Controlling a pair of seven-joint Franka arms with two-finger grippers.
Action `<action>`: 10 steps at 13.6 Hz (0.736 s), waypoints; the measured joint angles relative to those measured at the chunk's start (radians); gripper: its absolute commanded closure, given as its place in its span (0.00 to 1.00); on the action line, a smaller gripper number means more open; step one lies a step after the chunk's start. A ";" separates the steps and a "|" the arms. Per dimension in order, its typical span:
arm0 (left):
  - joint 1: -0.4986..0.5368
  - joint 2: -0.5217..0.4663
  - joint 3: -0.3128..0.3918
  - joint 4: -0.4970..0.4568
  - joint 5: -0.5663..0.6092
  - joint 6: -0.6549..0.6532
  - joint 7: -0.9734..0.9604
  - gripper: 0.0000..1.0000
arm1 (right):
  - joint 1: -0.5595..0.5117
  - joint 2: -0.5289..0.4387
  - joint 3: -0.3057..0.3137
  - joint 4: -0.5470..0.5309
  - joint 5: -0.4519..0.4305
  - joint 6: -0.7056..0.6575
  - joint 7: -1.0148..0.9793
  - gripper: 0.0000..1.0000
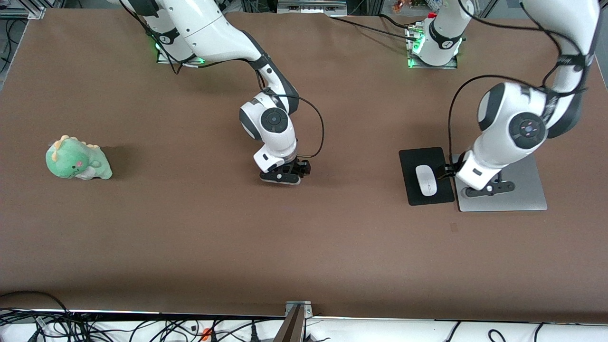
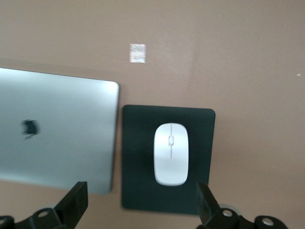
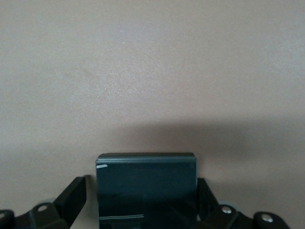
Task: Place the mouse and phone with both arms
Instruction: 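Retract the left gripper while the right gripper carries the phone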
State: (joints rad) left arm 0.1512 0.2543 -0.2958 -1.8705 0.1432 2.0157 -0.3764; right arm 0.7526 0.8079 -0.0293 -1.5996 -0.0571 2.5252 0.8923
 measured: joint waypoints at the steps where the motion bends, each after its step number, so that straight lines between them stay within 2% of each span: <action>1: 0.000 -0.022 -0.001 0.061 -0.007 -0.087 0.007 0.00 | 0.002 0.001 0.000 0.000 -0.012 0.000 0.001 0.13; 3: 0.000 -0.044 -0.004 0.182 -0.030 -0.217 0.013 0.00 | 0.001 0.005 -0.001 0.000 -0.022 0.000 0.001 0.34; 6: 0.000 -0.056 -0.013 0.294 -0.049 -0.306 0.016 0.00 | 0.002 -0.005 -0.001 0.004 -0.023 -0.013 -0.003 0.54; 8: -0.001 -0.086 -0.019 0.314 -0.075 -0.347 0.018 0.00 | -0.002 -0.004 -0.003 0.016 -0.023 -0.055 -0.007 0.60; 10: -0.014 -0.137 -0.015 0.318 -0.087 -0.399 0.044 0.00 | -0.021 -0.004 -0.013 0.066 -0.023 -0.184 -0.051 0.61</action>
State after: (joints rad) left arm 0.1375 0.1174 -0.3108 -1.5526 0.0563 1.6164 -0.3326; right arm 0.7315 0.8041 -0.0423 -1.5336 -0.0798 2.3412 0.8409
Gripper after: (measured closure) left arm 0.000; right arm 0.189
